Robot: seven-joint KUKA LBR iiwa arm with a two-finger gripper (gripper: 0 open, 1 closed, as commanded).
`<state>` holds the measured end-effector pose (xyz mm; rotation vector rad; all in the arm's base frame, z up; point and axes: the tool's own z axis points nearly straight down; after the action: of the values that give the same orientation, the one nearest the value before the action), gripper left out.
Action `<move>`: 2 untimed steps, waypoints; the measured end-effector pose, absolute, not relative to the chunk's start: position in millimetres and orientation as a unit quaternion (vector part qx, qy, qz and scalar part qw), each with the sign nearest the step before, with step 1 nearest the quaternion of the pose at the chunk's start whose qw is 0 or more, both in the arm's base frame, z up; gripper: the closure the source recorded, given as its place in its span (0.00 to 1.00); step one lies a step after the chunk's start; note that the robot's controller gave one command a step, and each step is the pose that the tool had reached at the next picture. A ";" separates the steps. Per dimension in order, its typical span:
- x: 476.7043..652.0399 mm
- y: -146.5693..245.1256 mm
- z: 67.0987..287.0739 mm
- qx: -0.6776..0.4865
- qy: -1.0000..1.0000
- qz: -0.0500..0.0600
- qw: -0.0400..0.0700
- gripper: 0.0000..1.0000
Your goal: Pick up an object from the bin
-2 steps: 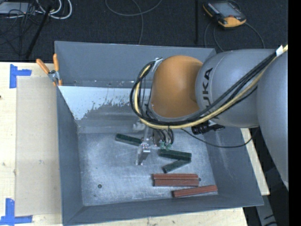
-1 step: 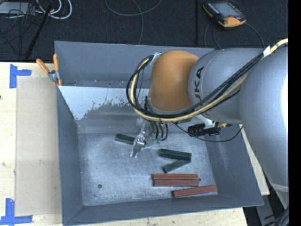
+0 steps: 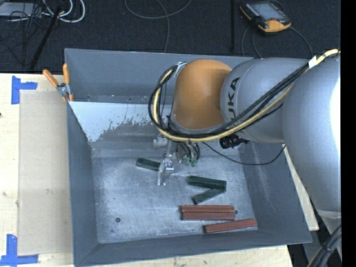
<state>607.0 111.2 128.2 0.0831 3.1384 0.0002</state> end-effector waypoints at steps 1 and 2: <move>611.9 101.8 88.1 0.156 0.988 0.000 0.000 0.00; 620.9 98.1 76.5 0.058 0.998 0.002 0.002 1.00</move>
Offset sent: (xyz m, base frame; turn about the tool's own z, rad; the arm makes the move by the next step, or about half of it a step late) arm 0.0109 -0.0160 -0.0582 0.0643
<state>620.9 98.1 76.5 0.1827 3.1319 0.0076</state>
